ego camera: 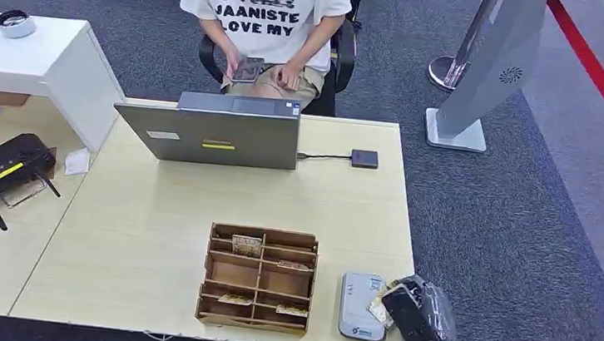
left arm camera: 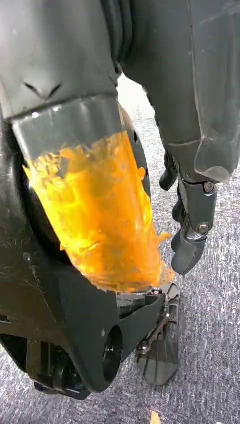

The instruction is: Pass the card to the sensor for recognition and then transmit it.

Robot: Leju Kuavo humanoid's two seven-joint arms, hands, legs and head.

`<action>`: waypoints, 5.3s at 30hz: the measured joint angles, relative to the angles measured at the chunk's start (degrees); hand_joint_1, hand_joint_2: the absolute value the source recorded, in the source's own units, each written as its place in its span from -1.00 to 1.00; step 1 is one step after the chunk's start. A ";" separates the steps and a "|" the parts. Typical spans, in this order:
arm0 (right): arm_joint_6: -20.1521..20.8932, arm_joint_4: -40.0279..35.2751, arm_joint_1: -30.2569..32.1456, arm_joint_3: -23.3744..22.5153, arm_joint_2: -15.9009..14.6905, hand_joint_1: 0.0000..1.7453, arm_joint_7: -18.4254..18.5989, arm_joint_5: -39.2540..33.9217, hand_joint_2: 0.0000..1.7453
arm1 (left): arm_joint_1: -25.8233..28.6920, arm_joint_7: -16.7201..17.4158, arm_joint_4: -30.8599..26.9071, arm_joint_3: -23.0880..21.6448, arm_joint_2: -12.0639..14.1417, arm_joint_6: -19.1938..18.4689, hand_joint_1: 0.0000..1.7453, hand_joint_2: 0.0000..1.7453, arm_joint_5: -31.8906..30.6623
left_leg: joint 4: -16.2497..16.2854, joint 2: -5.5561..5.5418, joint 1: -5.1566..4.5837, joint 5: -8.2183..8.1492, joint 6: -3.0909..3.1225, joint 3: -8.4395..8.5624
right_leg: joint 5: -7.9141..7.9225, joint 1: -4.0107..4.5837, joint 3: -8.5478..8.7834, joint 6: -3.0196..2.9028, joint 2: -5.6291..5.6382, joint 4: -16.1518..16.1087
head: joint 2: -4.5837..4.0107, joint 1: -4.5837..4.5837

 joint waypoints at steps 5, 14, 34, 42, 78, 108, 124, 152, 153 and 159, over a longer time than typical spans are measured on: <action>0.00 -0.46 0.14 -0.02 0.00 1.00 -1.58 -2.98 1.00 | 0.00 0.00 0.00 0.02 0.00 -0.11 -1.00 -1.00 0.15 | 0.00 0.00 0.00 0.00 0.00 0.00 | 0.00 0.00 0.00 0.00 0.00 0.00 | 0.00 0.00; 0.09 -5.74 1.50 -0.33 0.00 1.00 -4.70 -6.60 1.00 | -0.01 -0.31 0.00 0.76 0.00 -0.09 -1.00 -1.00 0.57 | 0.00 0.00 0.00 0.00 0.00 0.00 | 0.00 0.00 0.00 0.00 0.00 0.00 | 0.00 0.00; -0.39 -9.20 1.74 4.35 -1.60 1.00 -1.24 0.62 1.00 | -0.01 -0.37 0.00 1.38 0.00 0.07 -1.00 -1.00 0.31 | 0.00 0.00 0.00 0.00 0.00 -0.03 | 0.00 0.00 0.00 0.00 0.00 0.00 | 0.00 0.00; -1.75 -7.32 0.41 7.48 -2.93 1.00 1.23 4.24 1.00 | -0.02 -0.37 0.00 1.38 0.00 0.07 -1.00 -1.00 -0.02 | 0.00 0.00 0.00 0.00 0.00 -0.01 | 0.00 0.00 0.00 0.00 0.00 0.00 | 0.00 0.00; -4.50 -4.18 -2.30 11.84 -5.42 1.00 5.57 10.82 1.00 | -0.02 -0.17 0.00 1.40 0.04 0.15 -1.00 -1.00 -0.55 | 0.00 -0.01 0.00 0.00 0.00 -0.01 | 0.00 0.00 0.01 0.00 -0.01 0.00 | 0.00 0.00; -5.60 -0.07 -2.76 12.76 -6.05 1.00 5.51 7.91 1.00 | -0.03 -0.09 0.00 1.40 0.15 0.37 -1.00 -1.00 -1.42 | 0.00 0.01 0.00 0.00 0.00 0.07 | 0.00 0.00 0.06 0.00 0.00 0.00 | 0.00 0.00; -5.95 -0.07 -2.68 12.92 -6.32 1.00 5.60 7.91 1.00 | -0.03 -0.07 0.00 1.40 0.26 0.39 -1.00 -1.00 -1.42 | 0.00 0.00 0.00 0.00 0.00 0.08 | 0.00 0.00 0.07 0.00 0.00 0.00 | 0.00 0.00; -6.16 0.48 -3.11 13.11 -6.32 1.00 5.60 8.02 1.00 | -0.03 -0.33 0.00 1.40 0.26 0.50 -1.00 -1.00 -1.60 | 0.00 0.00 0.00 0.00 0.00 0.10 | 0.00 0.00 0.11 0.00 0.00 0.00 | 0.00 0.00; -6.16 0.50 -3.16 13.14 -6.34 1.00 5.60 8.11 1.00 | -0.03 -0.33 0.00 1.40 0.26 0.50 -1.00 -1.00 -1.60 | 0.00 0.00 0.00 0.00 0.00 0.10 | 0.00 0.00 0.11 0.00 0.00 0.00 | 0.00 0.00; -6.80 0.13 -3.18 13.27 -6.34 1.00 5.29 9.42 1.00 | -0.03 -0.44 0.00 1.40 0.26 0.61 -1.00 -1.00 -1.58 | 0.00 0.00 0.00 0.00 0.00 0.10 | 0.00 0.00 0.11 0.00 0.00 0.00 | 0.00 0.00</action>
